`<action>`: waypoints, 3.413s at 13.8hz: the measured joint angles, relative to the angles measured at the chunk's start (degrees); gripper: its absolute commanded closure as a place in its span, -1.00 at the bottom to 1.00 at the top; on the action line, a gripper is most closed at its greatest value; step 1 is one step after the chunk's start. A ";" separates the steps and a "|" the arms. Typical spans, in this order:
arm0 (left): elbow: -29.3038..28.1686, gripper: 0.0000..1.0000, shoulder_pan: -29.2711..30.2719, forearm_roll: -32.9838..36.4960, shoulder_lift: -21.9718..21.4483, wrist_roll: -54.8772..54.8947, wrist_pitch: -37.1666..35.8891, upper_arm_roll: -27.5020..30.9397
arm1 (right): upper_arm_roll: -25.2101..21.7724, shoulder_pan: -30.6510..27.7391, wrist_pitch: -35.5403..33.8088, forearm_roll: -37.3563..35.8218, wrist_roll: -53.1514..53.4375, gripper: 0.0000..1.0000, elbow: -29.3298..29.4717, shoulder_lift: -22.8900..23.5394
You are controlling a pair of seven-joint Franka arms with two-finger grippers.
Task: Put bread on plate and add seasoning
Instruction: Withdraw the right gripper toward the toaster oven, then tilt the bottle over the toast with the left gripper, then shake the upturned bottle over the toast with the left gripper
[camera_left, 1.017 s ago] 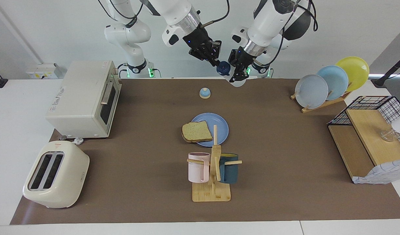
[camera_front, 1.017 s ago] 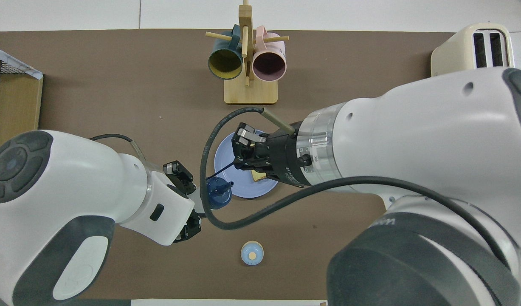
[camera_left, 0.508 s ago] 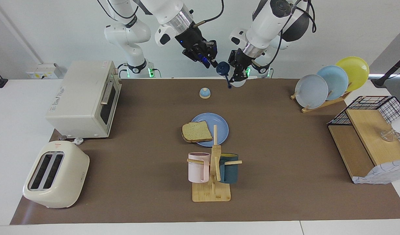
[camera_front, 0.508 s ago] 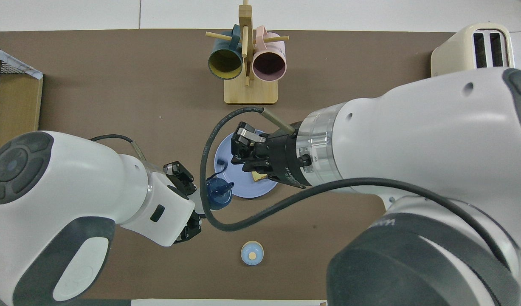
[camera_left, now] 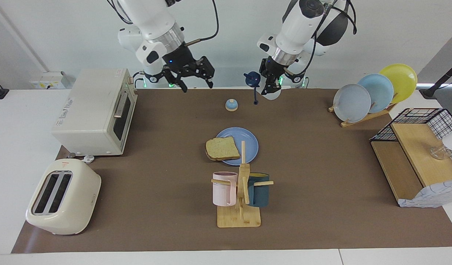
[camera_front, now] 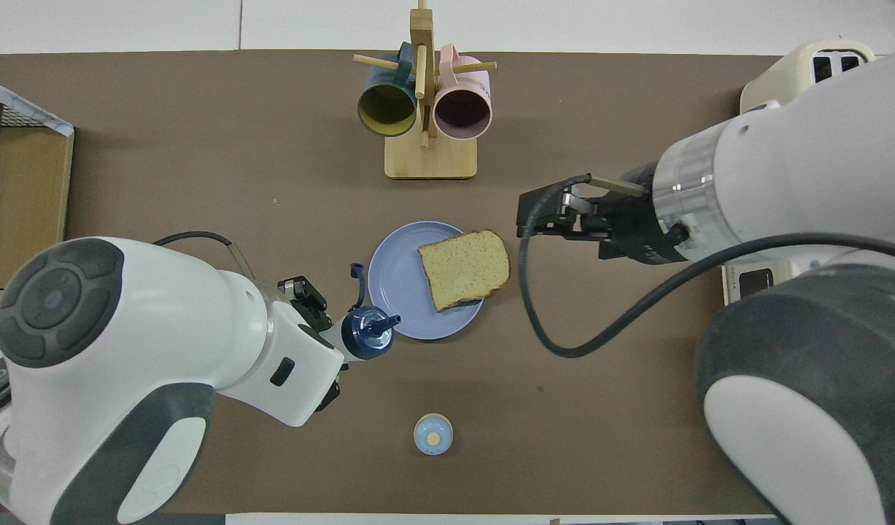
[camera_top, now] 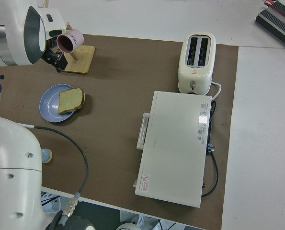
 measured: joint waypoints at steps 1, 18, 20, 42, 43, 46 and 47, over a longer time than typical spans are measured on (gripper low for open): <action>-0.01 1.00 -0.01 1.28 0.03 -0.87 0.48 -0.80 | -1.97 -0.15 -1.66 -2.43 -2.89 -1.00 -0.01 -0.09; 6.91 1.00 -3.51 31.69 18.04 -8.74 7.57 -6.23 | -16.17 -2.96 -13.57 -15.58 -22.38 -1.00 0.31 -0.32; 6.93 1.00 -5.14 37.32 19.01 -9.55 7.47 -6.25 | -16.22 -2.96 -13.55 -15.58 -22.38 -1.00 0.31 -0.32; 8.16 1.00 -14.05 80.78 33.87 -17.35 -6.12 -4.90 | -16.99 -3.12 -8.35 -15.60 -23.83 -1.00 -0.94 -0.41; 8.19 1.00 -13.38 81.84 35.02 -17.42 -6.18 -4.80 | -17.01 -3.15 -7.65 -15.60 -23.83 -1.00 -1.29 -0.41; 8.85 1.00 -10.65 83.63 37.03 -17.90 -6.17 -4.63 | -17.05 -3.16 -7.27 -15.60 -23.83 -1.00 -1.59 -0.49; 9.46 1.00 -9.75 83.80 37.17 -17.90 -6.15 -4.60 | -17.05 -3.16 -7.27 -15.60 -23.83 -1.00 -1.64 -0.56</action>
